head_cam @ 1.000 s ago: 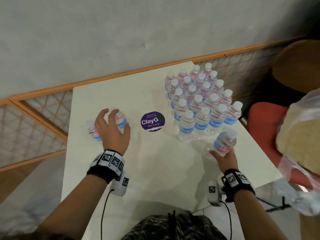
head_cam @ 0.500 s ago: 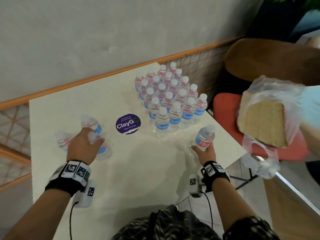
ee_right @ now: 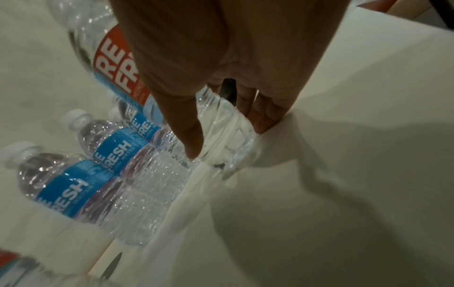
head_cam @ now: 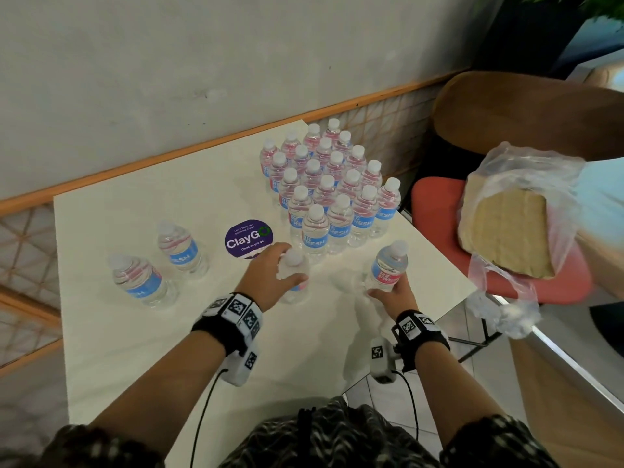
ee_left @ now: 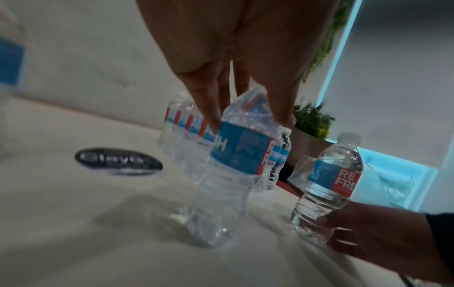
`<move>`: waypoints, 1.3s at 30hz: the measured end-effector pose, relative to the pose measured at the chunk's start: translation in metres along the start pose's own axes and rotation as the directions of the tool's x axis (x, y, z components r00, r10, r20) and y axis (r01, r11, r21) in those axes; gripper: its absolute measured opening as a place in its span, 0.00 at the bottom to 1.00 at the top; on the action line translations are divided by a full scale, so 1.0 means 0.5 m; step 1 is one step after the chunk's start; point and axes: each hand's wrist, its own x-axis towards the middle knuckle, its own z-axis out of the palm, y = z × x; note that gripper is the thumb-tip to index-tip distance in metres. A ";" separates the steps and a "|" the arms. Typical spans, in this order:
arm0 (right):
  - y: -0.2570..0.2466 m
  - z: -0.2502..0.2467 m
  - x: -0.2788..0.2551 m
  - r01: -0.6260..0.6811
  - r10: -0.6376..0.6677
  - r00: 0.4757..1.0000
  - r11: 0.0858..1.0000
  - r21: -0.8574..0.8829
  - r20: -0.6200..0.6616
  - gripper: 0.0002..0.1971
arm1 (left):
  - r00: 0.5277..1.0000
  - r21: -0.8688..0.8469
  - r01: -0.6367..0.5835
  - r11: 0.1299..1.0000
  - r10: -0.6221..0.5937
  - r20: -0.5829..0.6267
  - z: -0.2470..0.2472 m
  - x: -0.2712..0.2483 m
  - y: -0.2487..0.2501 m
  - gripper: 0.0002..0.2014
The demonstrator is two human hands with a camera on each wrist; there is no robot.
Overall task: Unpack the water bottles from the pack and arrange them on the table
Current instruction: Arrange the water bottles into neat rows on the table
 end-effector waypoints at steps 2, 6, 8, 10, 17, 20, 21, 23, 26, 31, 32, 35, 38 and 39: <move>0.005 -0.002 -0.001 -0.001 0.001 1.000 1.000 -0.001 0.007 0.33 | 0.997 -0.077 0.060 0.995 -0.056 0.043 0.021 0.005 -0.010 0.31; 0.004 -0.004 -0.007 -0.015 0.015 1.000 1.000 -0.008 -0.002 0.38 | 0.985 0.023 0.087 0.996 -0.089 0.145 0.049 0.014 -0.026 0.38; 0.001 -0.004 -0.006 -0.025 0.025 1.000 1.000 -0.007 0.002 0.39 | 0.987 0.061 0.081 0.995 -0.088 0.131 0.057 0.030 -0.027 0.37; -0.004 -0.001 -0.005 -0.025 0.027 0.999 0.999 -0.041 0.035 0.38 | 0.988 0.118 0.074 0.990 -0.088 0.124 0.065 0.046 -0.022 0.36; -0.015 0.004 0.010 -0.003 0.014 0.996 0.991 -0.132 0.085 0.34 | 0.991 0.047 0.097 0.994 -0.101 0.093 0.120 0.074 0.002 0.35; -0.011 0.007 0.023 -0.015 0.037 0.993 0.983 -0.186 0.116 0.34 | 0.984 0.049 0.129 0.990 -0.134 0.113 0.131 0.075 0.013 0.34; -0.009 0.009 0.028 -0.027 0.052 0.991 0.980 -0.199 0.126 0.35 | 0.981 0.048 0.132 0.990 -0.137 0.136 0.133 0.074 0.015 0.35; -0.006 0.014 0.037 -0.033 0.065 0.987 0.976 -0.217 0.144 0.40 | 0.971 0.073 0.106 0.992 -0.119 0.208 0.135 0.071 0.016 0.39; -0.007 0.021 0.043 -0.008 0.045 0.989 0.969 -0.246 0.142 0.45 | 0.958 0.103 0.079 0.991 -0.104 0.266 0.139 0.069 0.014 0.44; -0.040 0.021 0.025 0.024 0.016 0.985 0.973 -0.231 0.170 0.35 | 0.970 0.138 0.133 0.981 -0.158 0.187 0.149 0.081 0.020 0.37; -0.042 0.020 0.024 0.022 0.016 0.984 0.978 -0.209 0.179 0.35 | 0.969 0.147 0.152 0.977 -0.177 0.173 0.153 0.083 0.019 0.36; -0.052 0.018 0.018 0.035 0.002 0.981 0.982 -0.184 0.195 0.36 | 0.964 0.105 0.194 0.975 -0.209 0.163 0.163 0.081 0.017 0.36; -0.054 0.020 0.019 0.064 -0.016 0.971 0.979 -0.195 0.237 0.35 | 0.963 0.078 0.142 0.987 -0.156 0.222 0.168 0.075 0.020 0.42; -0.054 0.022 0.019 0.077 -0.024 0.968 0.976 -0.206 0.248 0.35 | 0.963 0.088 0.132 0.987 -0.148 0.225 0.166 0.074 0.022 0.42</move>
